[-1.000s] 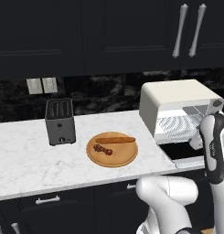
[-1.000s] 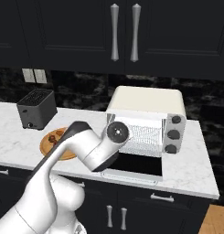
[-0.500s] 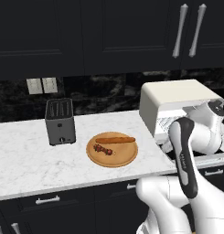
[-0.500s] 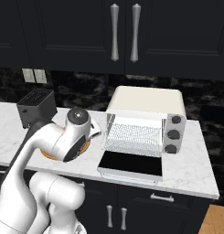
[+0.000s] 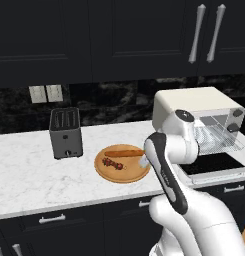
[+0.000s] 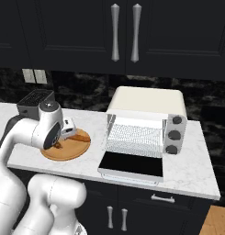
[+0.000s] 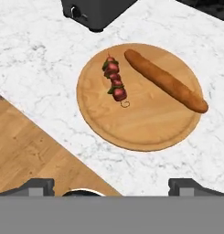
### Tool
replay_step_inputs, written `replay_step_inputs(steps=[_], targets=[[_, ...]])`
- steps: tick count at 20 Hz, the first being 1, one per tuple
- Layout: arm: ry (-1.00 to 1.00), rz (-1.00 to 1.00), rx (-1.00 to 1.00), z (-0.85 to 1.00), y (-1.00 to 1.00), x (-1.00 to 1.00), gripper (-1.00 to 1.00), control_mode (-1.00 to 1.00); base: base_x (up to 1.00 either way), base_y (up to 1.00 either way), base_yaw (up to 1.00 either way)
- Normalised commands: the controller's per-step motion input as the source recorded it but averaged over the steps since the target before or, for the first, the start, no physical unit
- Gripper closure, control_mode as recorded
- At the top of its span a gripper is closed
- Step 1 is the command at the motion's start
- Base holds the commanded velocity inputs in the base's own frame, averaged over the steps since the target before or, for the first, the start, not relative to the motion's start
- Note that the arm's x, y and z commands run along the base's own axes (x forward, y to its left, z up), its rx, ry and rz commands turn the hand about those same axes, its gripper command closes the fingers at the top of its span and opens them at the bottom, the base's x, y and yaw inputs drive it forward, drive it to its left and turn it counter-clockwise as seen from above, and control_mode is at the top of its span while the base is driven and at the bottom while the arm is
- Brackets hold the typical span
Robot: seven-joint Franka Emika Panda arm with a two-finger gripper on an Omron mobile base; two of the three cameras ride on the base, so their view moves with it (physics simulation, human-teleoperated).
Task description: Pick up the kebab skewer and baguette bread, and place them inside the toaster oven. Close the toaster oven door and start by setting the timer.
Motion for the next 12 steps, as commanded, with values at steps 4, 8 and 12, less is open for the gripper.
replay_step_inputs(steps=[4, 8, 12], targets=[[0.26, -0.02, 0.00, -0.20, 0.81, 0.53, -1.00, -1.00, 0.00, 0.00, 0.00], [0.23, 0.00, 0.00, -0.31, 0.45, 0.50, -1.00, -1.00, 0.00, 0.00, 0.00], [0.23, 0.00, 0.00, -0.38, 0.04, 0.31, -1.00, -1.00, 0.00, 0.00, 0.00]])
